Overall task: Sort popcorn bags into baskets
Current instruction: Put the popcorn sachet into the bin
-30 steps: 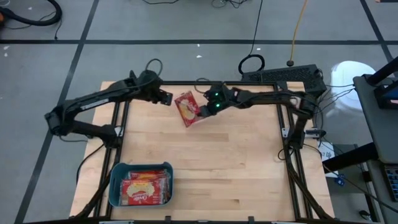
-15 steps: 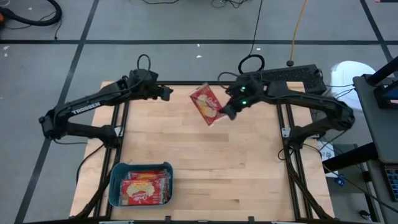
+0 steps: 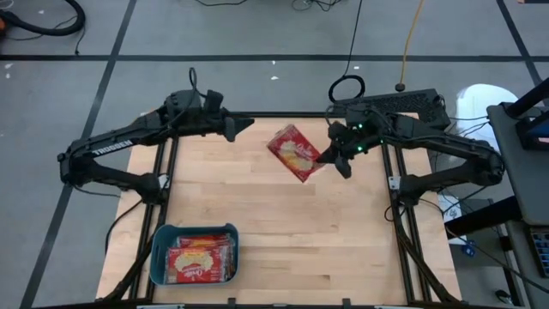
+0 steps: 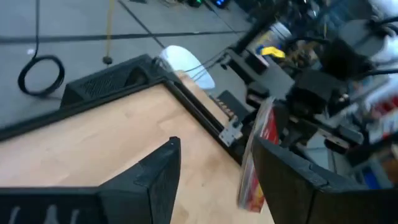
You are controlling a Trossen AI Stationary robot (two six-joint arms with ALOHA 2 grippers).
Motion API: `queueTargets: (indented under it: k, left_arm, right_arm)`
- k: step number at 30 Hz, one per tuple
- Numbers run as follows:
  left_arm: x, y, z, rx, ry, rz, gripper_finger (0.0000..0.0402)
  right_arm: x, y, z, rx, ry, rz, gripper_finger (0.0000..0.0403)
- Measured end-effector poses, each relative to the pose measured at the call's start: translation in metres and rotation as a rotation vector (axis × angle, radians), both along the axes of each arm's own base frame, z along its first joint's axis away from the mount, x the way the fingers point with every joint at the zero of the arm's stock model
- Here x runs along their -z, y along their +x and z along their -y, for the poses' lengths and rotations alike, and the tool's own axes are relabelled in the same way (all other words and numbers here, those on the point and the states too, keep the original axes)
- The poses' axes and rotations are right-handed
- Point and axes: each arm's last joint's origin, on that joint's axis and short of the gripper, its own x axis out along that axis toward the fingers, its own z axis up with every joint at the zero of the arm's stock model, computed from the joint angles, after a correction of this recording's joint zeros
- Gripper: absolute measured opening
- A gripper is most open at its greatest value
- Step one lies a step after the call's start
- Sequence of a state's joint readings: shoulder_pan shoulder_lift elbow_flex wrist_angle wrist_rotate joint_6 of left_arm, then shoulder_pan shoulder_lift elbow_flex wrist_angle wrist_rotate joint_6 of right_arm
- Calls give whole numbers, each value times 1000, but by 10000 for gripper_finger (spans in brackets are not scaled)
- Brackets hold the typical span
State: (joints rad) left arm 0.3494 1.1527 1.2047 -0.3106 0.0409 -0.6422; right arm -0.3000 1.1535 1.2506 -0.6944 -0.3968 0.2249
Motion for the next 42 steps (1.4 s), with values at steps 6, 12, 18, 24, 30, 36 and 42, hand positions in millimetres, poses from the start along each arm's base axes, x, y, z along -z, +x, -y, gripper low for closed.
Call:
queueTargets:
  k: [6, 12, 18, 24, 30, 36, 42]
  left_arm:
    - [-42, 8, 15, 90, 126, -51, 199]
    - [-59, 23, 26, 99, 145, -45, 197]
    - [-55, 37, 33, 147, 149, -116, 202]
    - [-36, 57, 43, 278, 144, -215, 266]
    - [-28, 73, 63, 421, 119, -200, 314]
    - [-12, 93, 74, 514, 50, -219, 231]
    - [-11, 94, 81, 526, 1, -221, 39]
  right_arm:
    - [-9, 12, -16, -3, -10, -5, 0]
    - [-13, 23, -28, 125, 10, 12, 0]
    - [-14, 26, -53, 27, 25, 21, 0]
    - [-13, 26, -71, 7, -53, 24, 0]
    - [-12, 25, -76, 1, -86, 13, 0]
    - [-12, 24, -82, -17, -137, 20, 0]
    - [-13, 24, -85, -11, -169, 29, 0]
